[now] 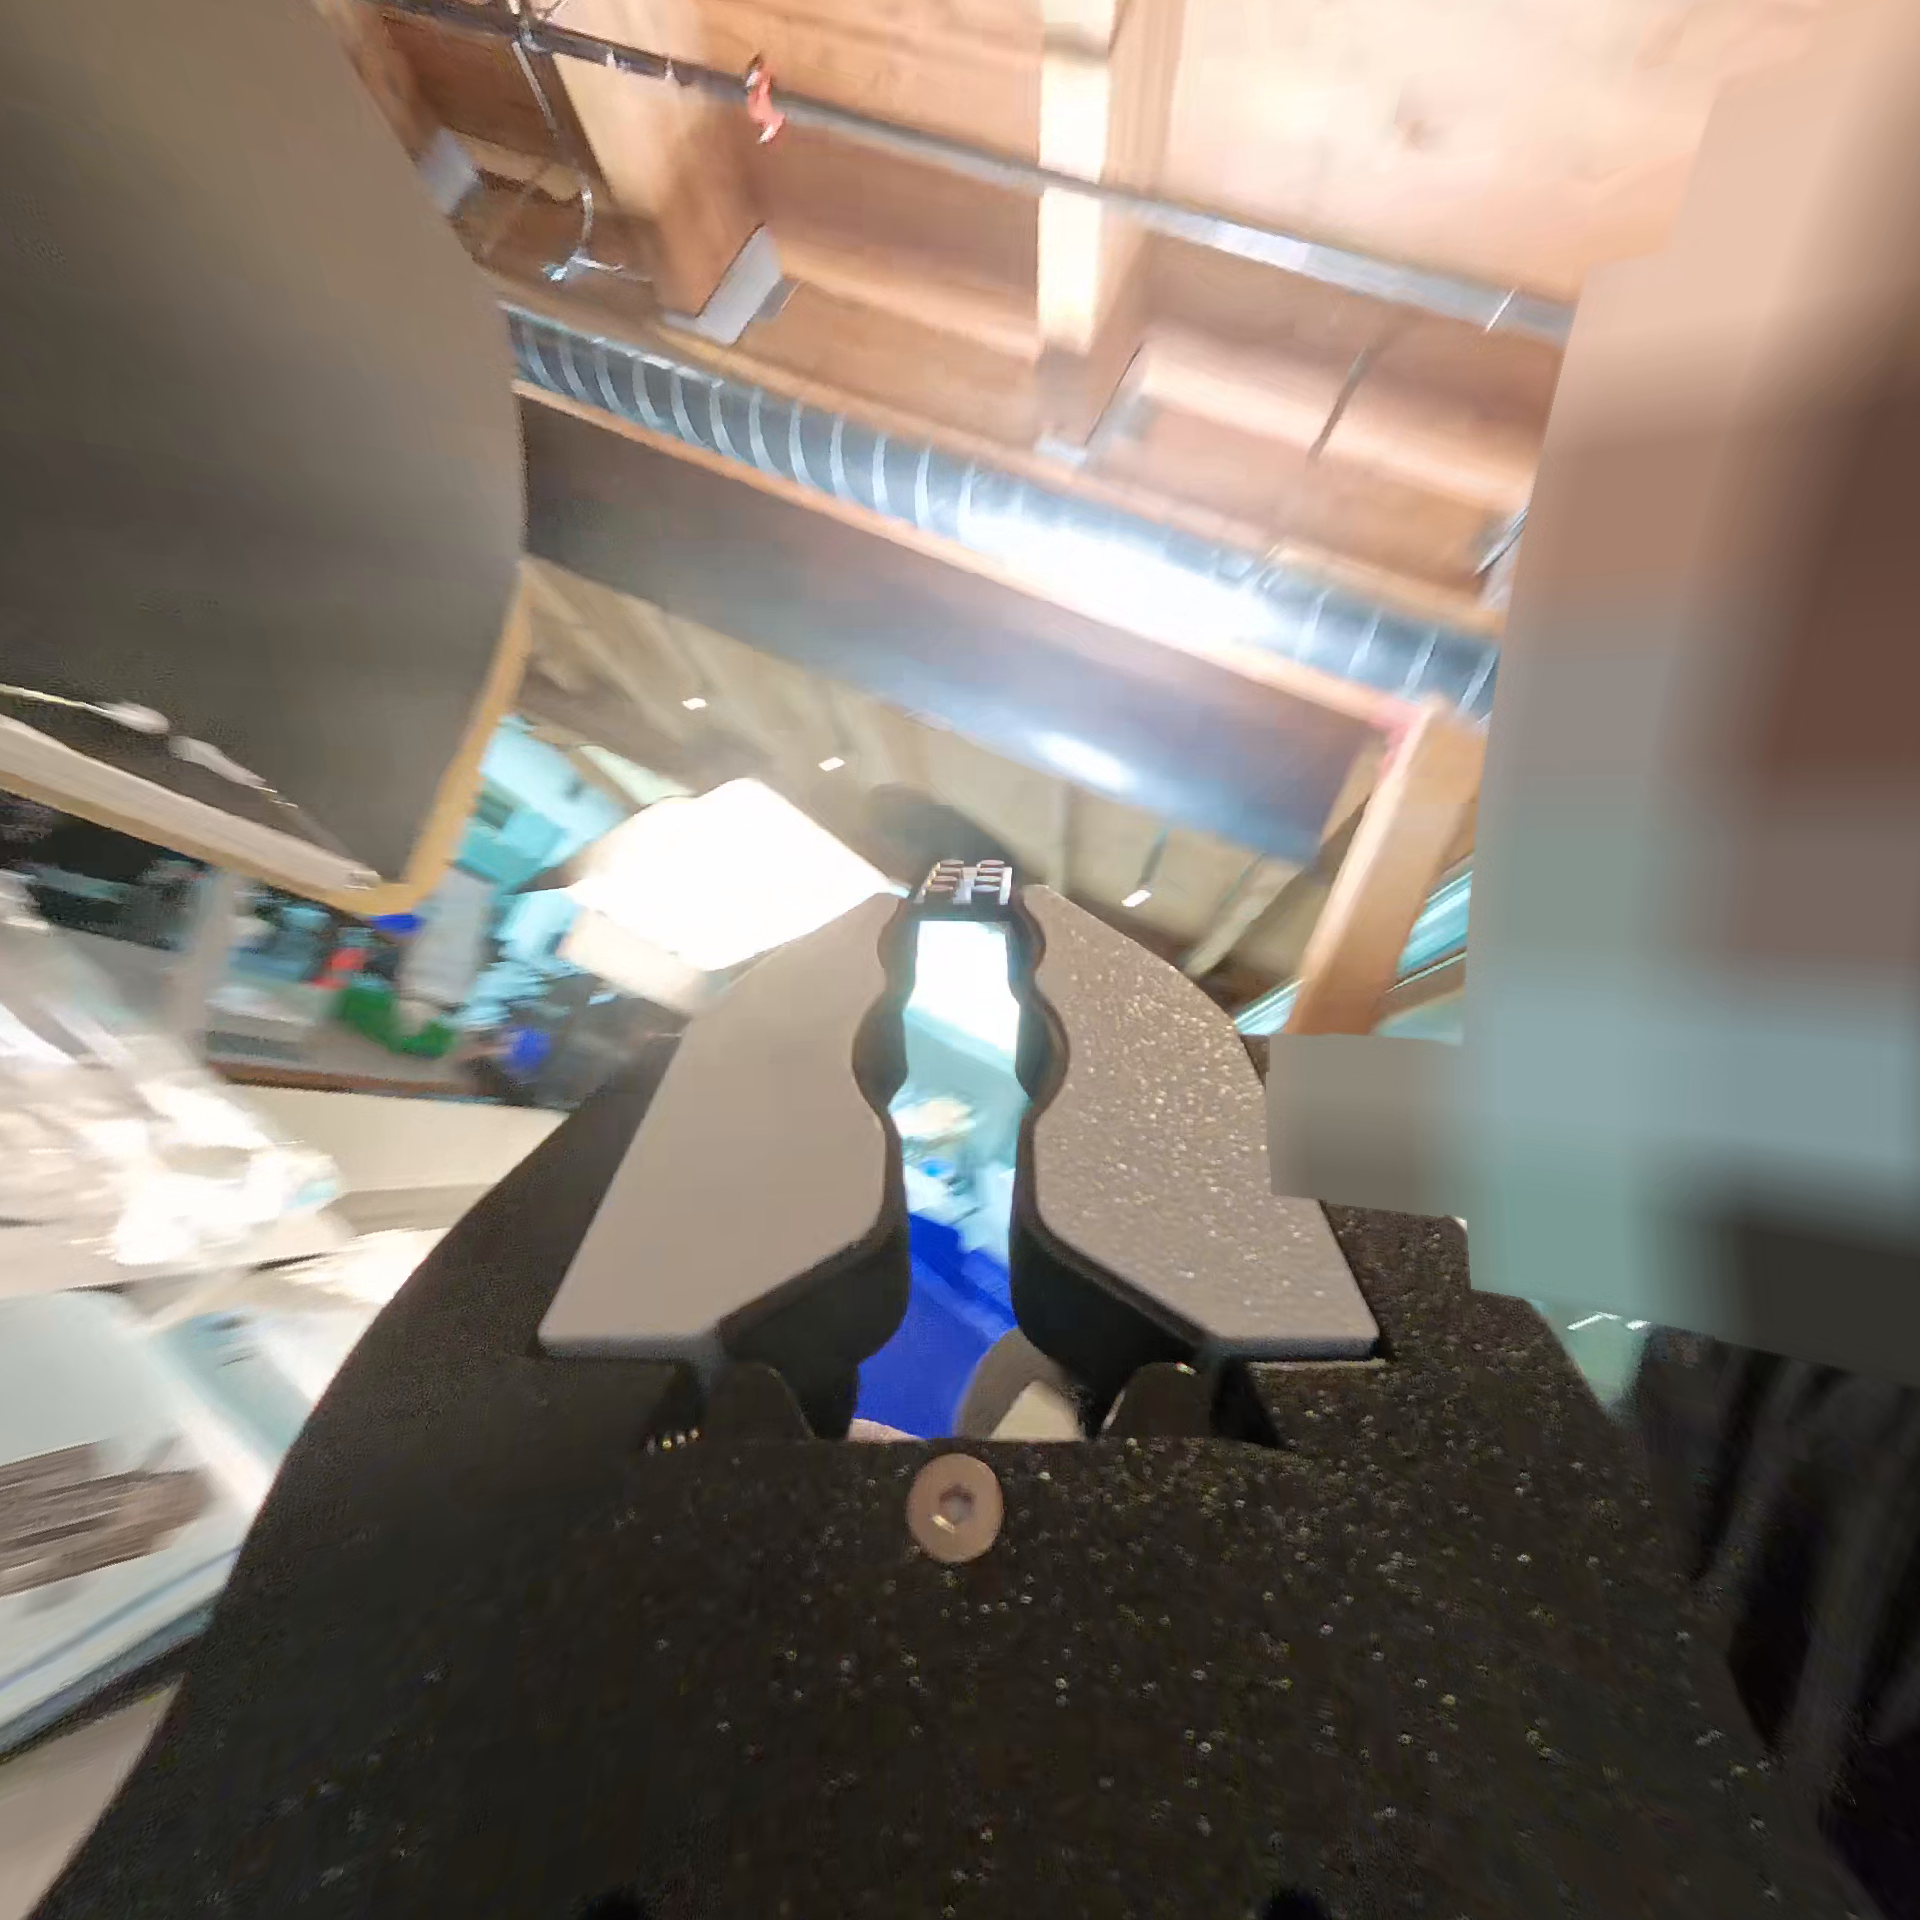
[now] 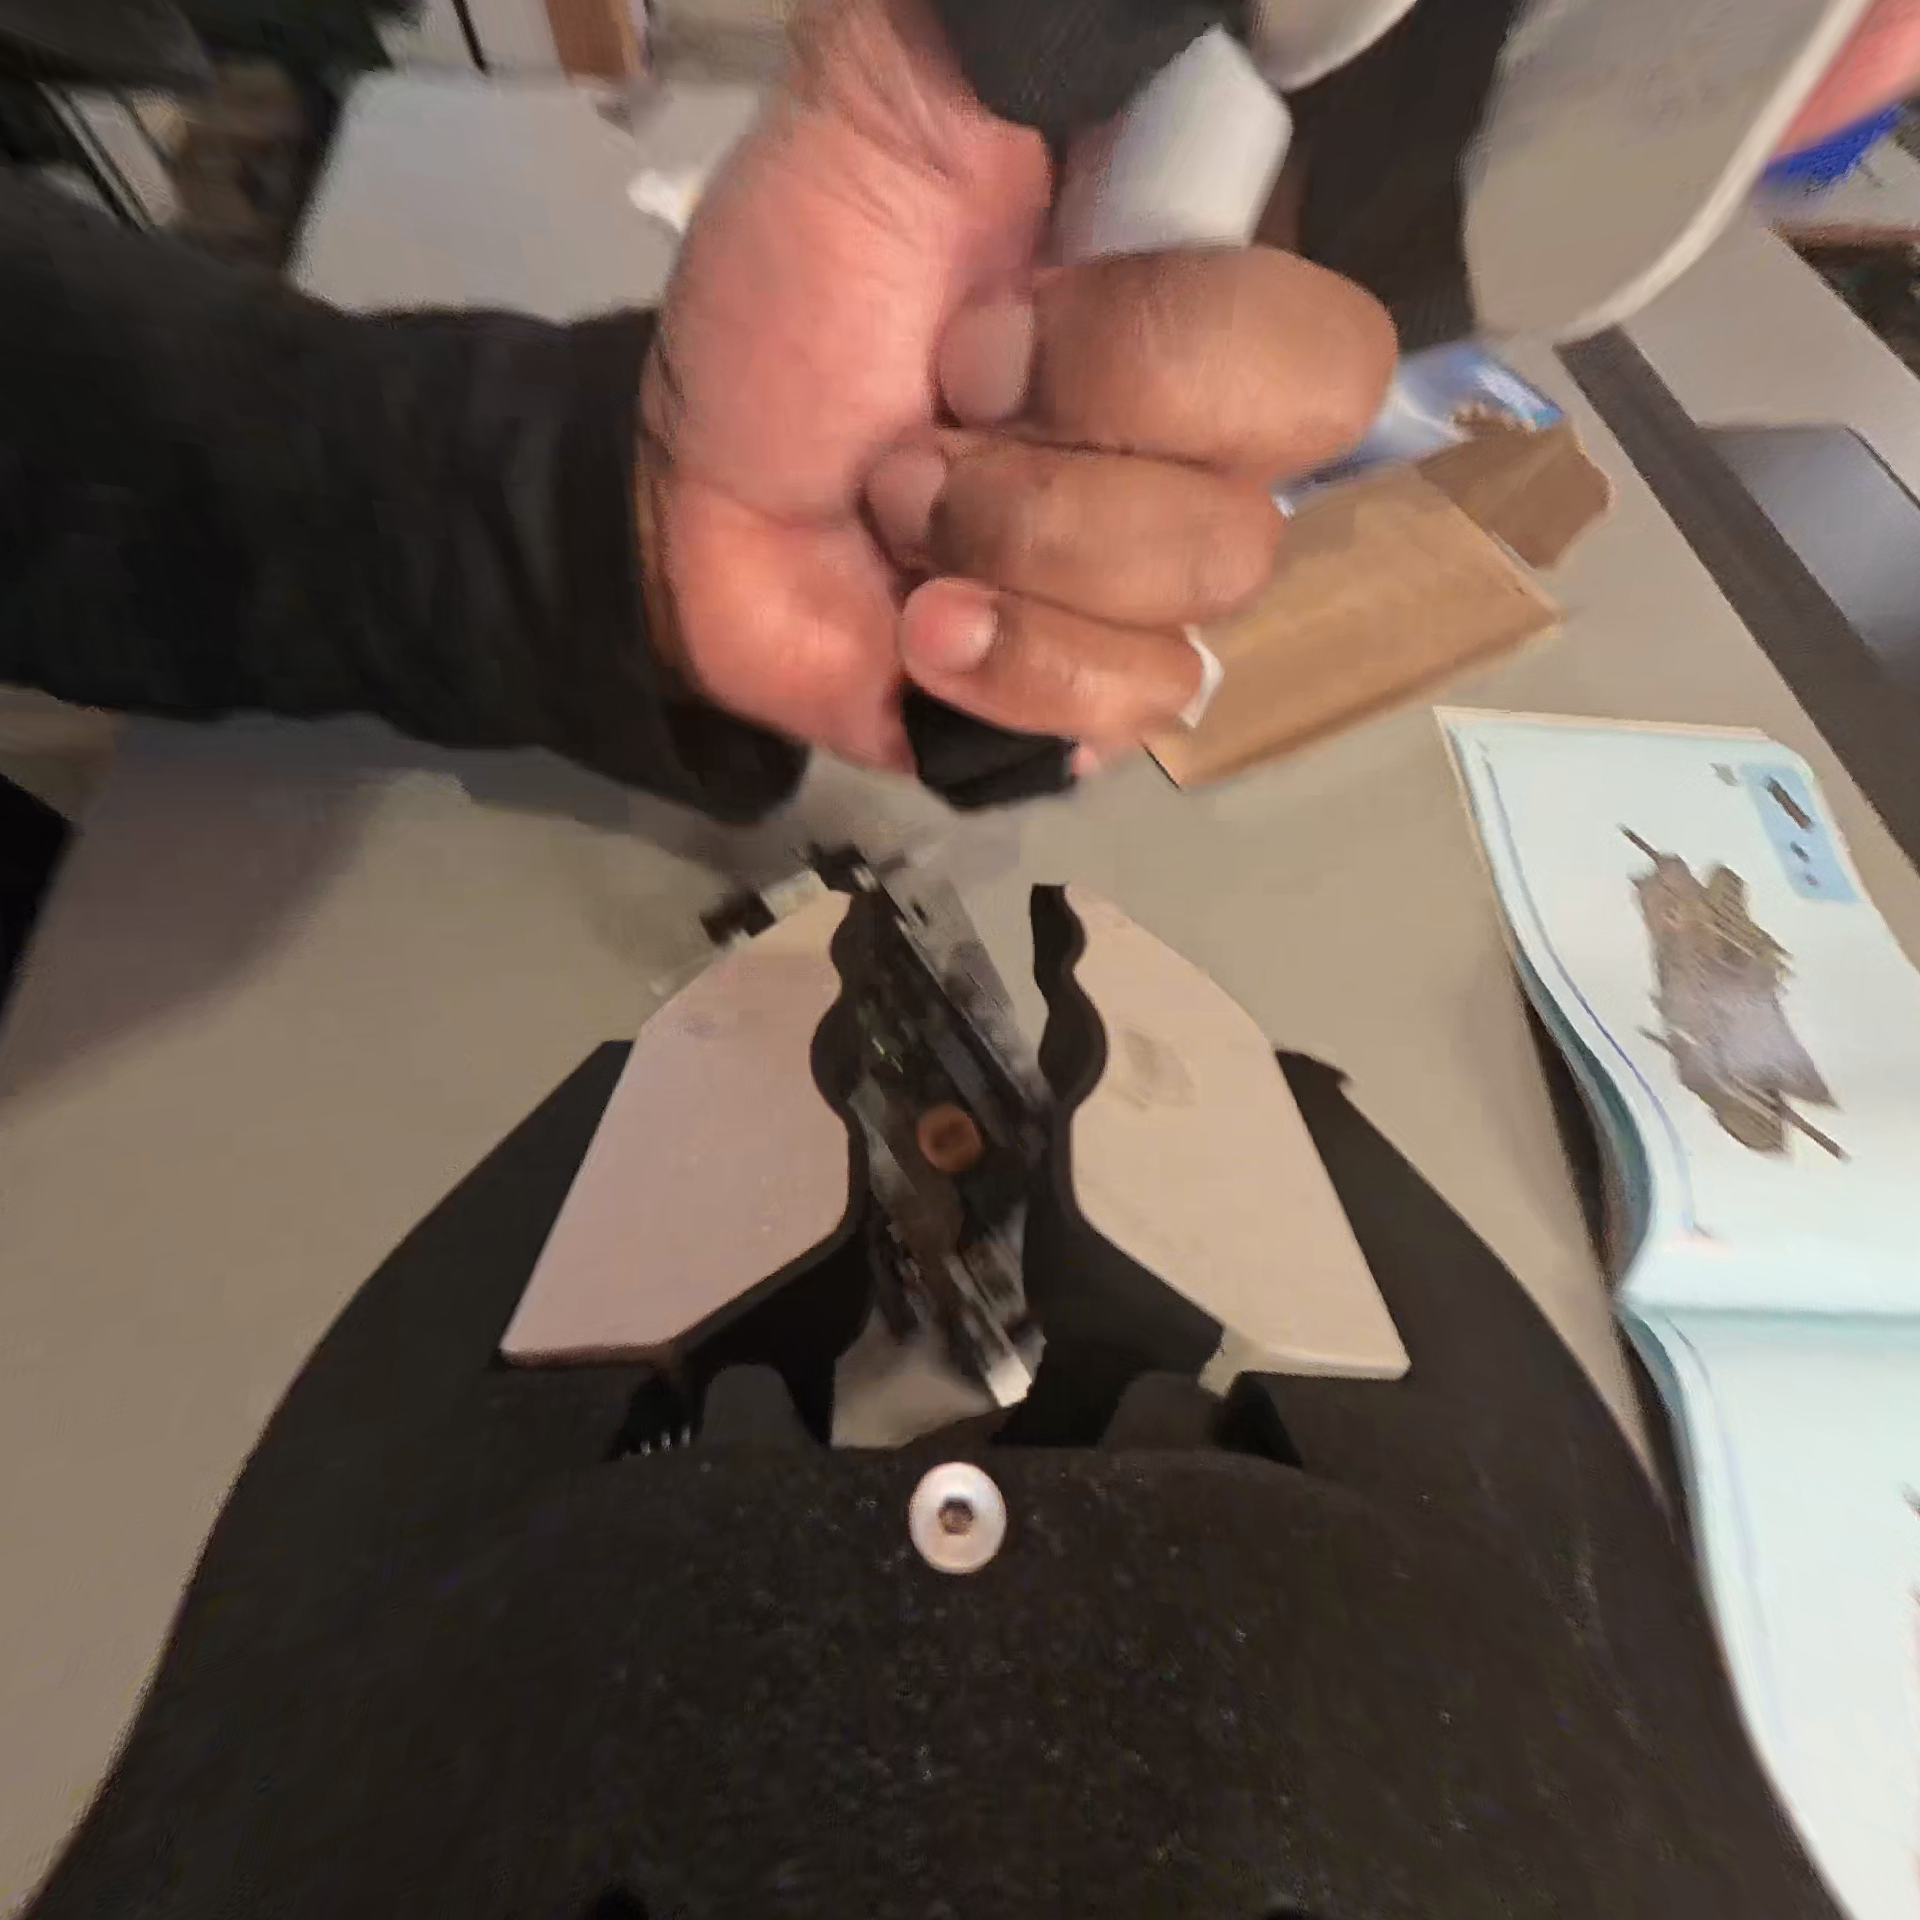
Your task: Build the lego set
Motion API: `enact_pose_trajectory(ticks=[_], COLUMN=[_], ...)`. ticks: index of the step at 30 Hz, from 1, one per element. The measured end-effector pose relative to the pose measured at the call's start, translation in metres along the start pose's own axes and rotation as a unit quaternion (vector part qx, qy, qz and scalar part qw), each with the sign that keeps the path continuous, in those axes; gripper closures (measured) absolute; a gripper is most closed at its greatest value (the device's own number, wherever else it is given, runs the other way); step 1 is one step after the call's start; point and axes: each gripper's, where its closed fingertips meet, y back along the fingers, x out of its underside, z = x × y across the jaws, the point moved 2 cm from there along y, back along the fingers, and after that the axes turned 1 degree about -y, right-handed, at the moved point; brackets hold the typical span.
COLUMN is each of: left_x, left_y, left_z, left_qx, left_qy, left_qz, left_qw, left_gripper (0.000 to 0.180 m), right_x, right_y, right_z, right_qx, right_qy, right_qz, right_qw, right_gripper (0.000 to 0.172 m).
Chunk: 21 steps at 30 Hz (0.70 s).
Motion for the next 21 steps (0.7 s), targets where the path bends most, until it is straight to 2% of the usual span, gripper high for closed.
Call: enact_pose_trajectory(ticks=[3, 7, 9, 12, 16, 21], left_x=[0.009, 0.023, 0.027, 0.034, 0.042, 0.05], left_y=[0.006, 0.016, 0.019, 0.022, 0.022, 0.022], left_z=[0.015, 0.032, 0.038, 0.046, 0.047, 0.051], left_qx=[-0.038, -0.045, -0.048, -0.059, -0.064, -0.071], left_qy=[-0.082, -0.073, -0.068, -0.082, -0.089, -0.083], left_qz=[0.084, 0.139, 0.148, 0.169, 0.192, 0.208], left_qw=[0.992, 0.987, 0.986, 0.98, 0.975, 0.972], left_gripper=[0.164, 0.164, 0.164, 0.164, 0.164, 0.164], right_x=[0.02, 0.063, 0.082, 0.105, 0.11, 0.116], right_y=[0.031, 0.064, 0.065, 0.061, 0.056, 0.044], right_z=[-0.026, -0.048, -0.051, -0.035, -0.019, -0.016], right_qx=[0.038, 0.053, 0.051, 0.0, -0.046, -0.035], right_qy=[-0.022, -0.062, -0.076, -0.078, -0.071, -0.057], right_qz=[0.032, 0.111, 0.152, 0.209, 0.22, 0.247], right_qw=[0.999, 0.99, 0.984, 0.975, 0.972, 0.967], right_gripper=[0.141, 0.14, 0.14, 0.138, 0.134, 0.134])
